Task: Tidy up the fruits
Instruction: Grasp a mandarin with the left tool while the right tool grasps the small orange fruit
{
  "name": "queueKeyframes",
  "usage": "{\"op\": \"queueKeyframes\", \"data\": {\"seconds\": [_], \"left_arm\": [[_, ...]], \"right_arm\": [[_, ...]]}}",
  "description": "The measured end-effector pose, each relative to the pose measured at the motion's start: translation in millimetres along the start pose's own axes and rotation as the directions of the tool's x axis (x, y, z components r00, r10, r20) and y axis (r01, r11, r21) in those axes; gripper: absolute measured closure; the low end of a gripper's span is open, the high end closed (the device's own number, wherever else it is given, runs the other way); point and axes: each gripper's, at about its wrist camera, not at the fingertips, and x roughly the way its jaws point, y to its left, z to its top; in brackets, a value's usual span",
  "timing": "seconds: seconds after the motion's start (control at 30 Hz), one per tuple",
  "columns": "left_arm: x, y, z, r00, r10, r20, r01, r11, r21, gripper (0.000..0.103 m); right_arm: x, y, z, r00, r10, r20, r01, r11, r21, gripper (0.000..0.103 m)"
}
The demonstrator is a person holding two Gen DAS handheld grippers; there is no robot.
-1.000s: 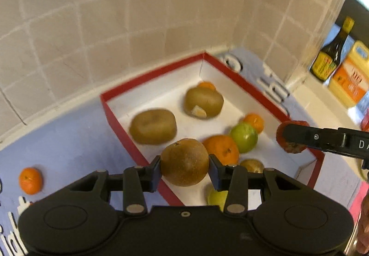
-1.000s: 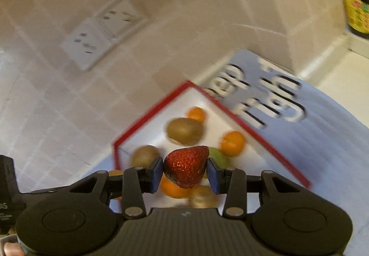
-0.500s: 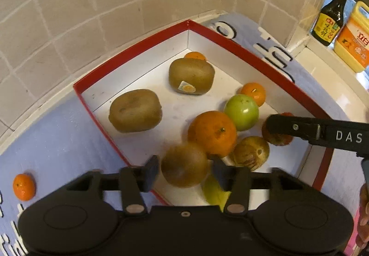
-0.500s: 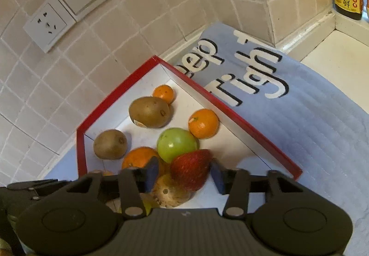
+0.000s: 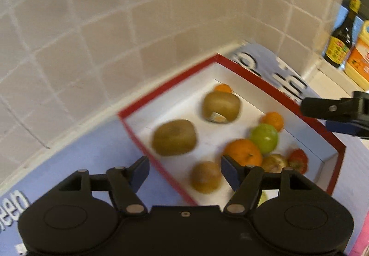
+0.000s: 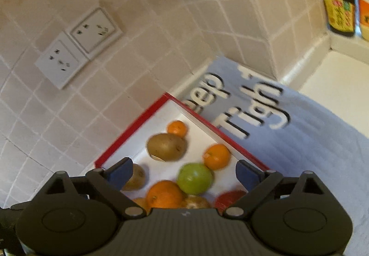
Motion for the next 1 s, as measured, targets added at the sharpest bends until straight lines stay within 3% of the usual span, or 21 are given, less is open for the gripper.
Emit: {"op": "queueKeyframes", "data": {"seconds": [0.23,0.43,0.73,1.0], "left_arm": [[-22,60,-4,1.0,0.025,0.011,-0.023,0.992,-0.123,0.022],[-40,115,-18,0.995,0.099,0.01,-0.095,0.973,-0.21,0.022],[-54,174,-48,0.987,0.159,-0.016,-0.156,0.937,-0.312,0.022],[-50,207,-71,0.988,0.147,-0.045,-0.153,0.914,-0.375,0.022]], "right_arm": [[-3,55,4,0.999,0.043,0.024,-0.04,0.99,-0.136,0.006],[6,107,-10,0.99,0.142,0.007,-0.138,0.967,-0.214,0.006],[35,172,-47,0.975,0.198,-0.096,-0.22,0.914,-0.341,0.006],[67,210,-92,0.955,0.206,-0.213,-0.279,0.867,-0.412,0.006]]}}
